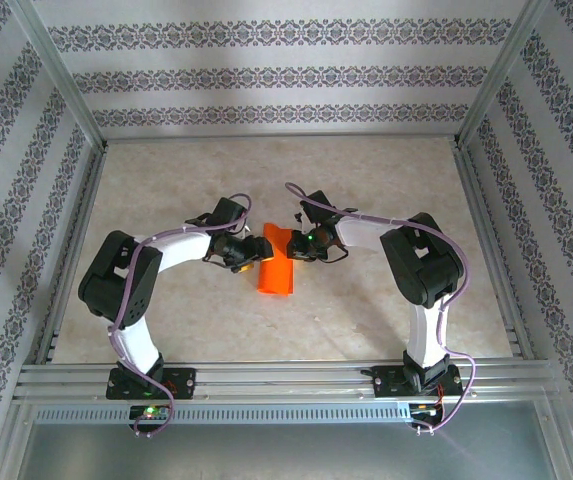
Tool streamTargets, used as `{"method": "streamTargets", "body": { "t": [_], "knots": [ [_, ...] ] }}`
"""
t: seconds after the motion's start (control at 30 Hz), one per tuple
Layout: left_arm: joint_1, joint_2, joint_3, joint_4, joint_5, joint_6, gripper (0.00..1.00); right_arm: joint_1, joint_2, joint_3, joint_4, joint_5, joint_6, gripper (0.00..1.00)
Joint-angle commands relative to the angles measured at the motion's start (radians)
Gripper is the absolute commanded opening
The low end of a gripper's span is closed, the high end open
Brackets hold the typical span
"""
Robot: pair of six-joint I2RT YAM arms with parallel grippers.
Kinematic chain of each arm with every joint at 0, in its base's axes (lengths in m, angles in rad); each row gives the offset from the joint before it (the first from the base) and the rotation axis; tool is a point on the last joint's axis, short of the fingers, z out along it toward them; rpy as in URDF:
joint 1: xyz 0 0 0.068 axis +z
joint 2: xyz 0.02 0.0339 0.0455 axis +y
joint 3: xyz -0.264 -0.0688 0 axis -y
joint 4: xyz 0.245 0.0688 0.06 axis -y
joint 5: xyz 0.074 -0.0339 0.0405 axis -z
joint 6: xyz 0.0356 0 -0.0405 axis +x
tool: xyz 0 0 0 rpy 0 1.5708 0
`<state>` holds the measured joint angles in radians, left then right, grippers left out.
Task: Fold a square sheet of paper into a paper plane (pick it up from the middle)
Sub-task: Hold the square sheet of paper at the center of the table.
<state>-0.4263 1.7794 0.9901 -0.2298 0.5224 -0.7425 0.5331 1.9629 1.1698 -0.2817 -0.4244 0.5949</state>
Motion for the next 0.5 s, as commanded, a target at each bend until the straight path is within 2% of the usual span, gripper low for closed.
{"method": "streamTargets", "body": {
  "t": [0.0,0.2,0.37,0.47],
  "knots": [
    [-0.012,0.03,0.025,0.044,0.0,0.005,0.59,0.01,0.045,-0.001,-0.056,0.043,-0.006,0.14],
    [-0.012,0.055,0.029,0.03,-0.005,0.016,0.46,0.002,0.019,-0.002,-0.045,0.012,0.01,0.22],
    [-0.012,0.069,0.033,-0.018,-0.055,-0.018,0.42,-0.02,-0.063,0.002,-0.013,-0.037,0.07,0.31],
    [-0.014,0.079,0.04,-0.055,-0.094,-0.045,0.4,-0.041,-0.15,-0.041,0.043,-0.022,0.12,0.38]
  ]
}}
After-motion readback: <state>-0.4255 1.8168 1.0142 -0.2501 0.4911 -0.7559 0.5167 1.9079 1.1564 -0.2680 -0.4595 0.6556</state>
